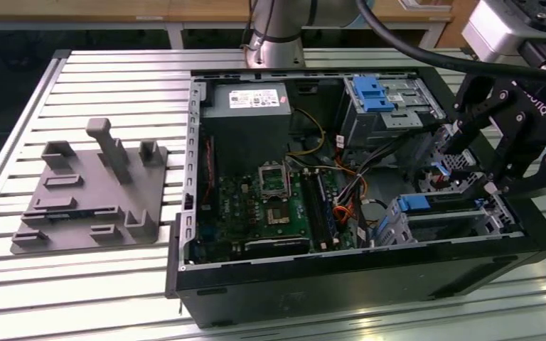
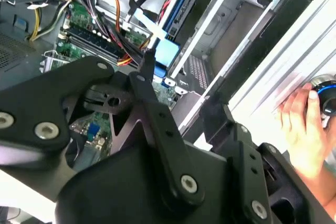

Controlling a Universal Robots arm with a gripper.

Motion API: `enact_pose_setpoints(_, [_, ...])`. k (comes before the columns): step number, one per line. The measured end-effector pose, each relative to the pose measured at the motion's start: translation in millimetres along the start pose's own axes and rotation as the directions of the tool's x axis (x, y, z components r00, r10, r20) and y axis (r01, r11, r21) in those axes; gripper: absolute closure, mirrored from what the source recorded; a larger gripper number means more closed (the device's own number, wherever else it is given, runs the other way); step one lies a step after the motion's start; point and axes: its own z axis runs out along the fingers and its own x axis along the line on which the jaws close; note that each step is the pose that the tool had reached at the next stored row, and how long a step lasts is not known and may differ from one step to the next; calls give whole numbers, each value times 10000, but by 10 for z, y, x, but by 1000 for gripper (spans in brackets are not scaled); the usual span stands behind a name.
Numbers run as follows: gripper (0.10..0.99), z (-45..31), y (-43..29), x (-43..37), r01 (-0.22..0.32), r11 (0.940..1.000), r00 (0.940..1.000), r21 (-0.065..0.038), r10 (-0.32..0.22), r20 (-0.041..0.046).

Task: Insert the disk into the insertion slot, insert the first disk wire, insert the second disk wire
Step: 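Insert the disk into the insertion slot, then insert the first disk wire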

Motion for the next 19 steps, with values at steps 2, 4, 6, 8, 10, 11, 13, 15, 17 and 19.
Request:
enact_pose_setpoints(2, [471,0,0,0,2,10000,10000,0,-2,0])
enact_pose_setpoints(4, [471,0,0,0,10,10000,10000,-1,-10,0])
enact_pose_setpoints(6, [471,0,0,0,17,10000,10000,-1,-17,0])
enact_pose_setpoints(8, [471,0,0,0,19,10000,10000,-2,-19,0])
enact_pose_setpoints(10, [471,0,0,0,22,10000,10000,-2,-22,0])
enact_pose_setpoints(11, [471,0,0,0,22,10000,10000,-2,-22,0])
enact_pose_setpoints(13, [471,0,0,0,25,10000,10000,-2,-25,0])
enact_pose_setpoints(15, [471,1,0,-1,23,10000,10000,-4,-23,1])
enact_pose_setpoints(17, [471,4,0,-17,21,10000,10000,-3,-21,-43])
enact_pose_setpoints(19, [471,14,1,-72,16,10000,9996,5,-16,-275])
